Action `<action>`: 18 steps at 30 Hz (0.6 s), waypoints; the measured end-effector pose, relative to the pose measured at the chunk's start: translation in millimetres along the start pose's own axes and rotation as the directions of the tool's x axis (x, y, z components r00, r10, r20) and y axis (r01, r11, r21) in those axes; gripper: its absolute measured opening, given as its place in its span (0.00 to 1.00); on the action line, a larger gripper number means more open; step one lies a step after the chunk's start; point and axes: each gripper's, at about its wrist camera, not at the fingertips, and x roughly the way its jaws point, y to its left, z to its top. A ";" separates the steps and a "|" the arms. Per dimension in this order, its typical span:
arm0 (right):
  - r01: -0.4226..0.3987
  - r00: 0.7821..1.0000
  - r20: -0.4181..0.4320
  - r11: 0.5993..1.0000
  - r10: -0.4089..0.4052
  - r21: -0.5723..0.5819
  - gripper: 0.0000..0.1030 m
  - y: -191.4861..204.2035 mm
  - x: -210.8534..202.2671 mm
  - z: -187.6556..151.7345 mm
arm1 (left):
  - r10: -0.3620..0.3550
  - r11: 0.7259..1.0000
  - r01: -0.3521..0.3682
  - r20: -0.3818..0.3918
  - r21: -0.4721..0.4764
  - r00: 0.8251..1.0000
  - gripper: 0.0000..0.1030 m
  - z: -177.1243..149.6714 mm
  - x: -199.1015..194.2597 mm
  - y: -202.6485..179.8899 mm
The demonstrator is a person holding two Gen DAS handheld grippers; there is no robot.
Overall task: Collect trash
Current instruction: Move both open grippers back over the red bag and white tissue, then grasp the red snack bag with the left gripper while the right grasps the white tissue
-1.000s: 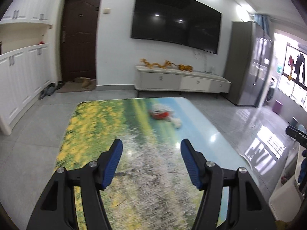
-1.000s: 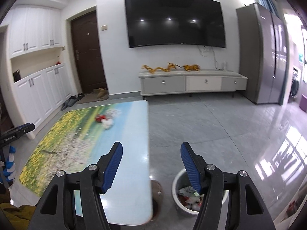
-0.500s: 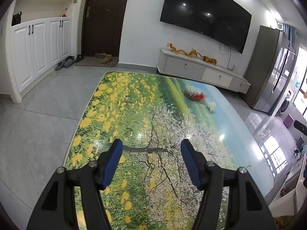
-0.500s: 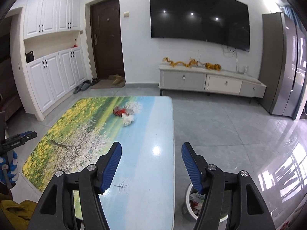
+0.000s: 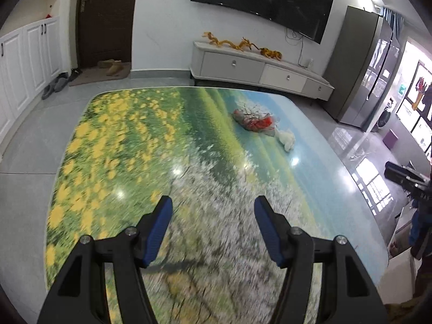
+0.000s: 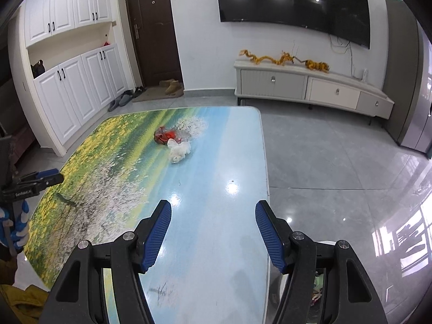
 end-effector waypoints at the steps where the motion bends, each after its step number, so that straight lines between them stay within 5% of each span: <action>1: -0.005 1.000 -0.005 1.000 0.005 -0.001 0.61 -0.8 5.9 1.4 | -0.008 1.000 0.008 -0.004 0.003 1.000 0.59 8.8 9.6 -3.9; 7: -0.040 0.999 -0.036 0.999 0.039 -0.030 0.61 -0.3 42.4 17.0 | -0.088 0.993 0.088 -0.007 0.084 0.996 0.59 59.9 58.8 -38.2; 13: -0.072 0.995 -0.068 0.996 0.069 -0.043 0.61 2.8 70.3 19.9 | -0.206 0.957 0.209 -0.039 0.199 0.978 0.59 108.5 112.7 -69.4; 18: -0.083 0.991 -0.106 0.996 0.080 -0.027 0.61 -1.1 86.9 13.7 | -0.231 0.951 0.246 -0.096 0.187 0.968 0.57 133.7 162.7 -78.5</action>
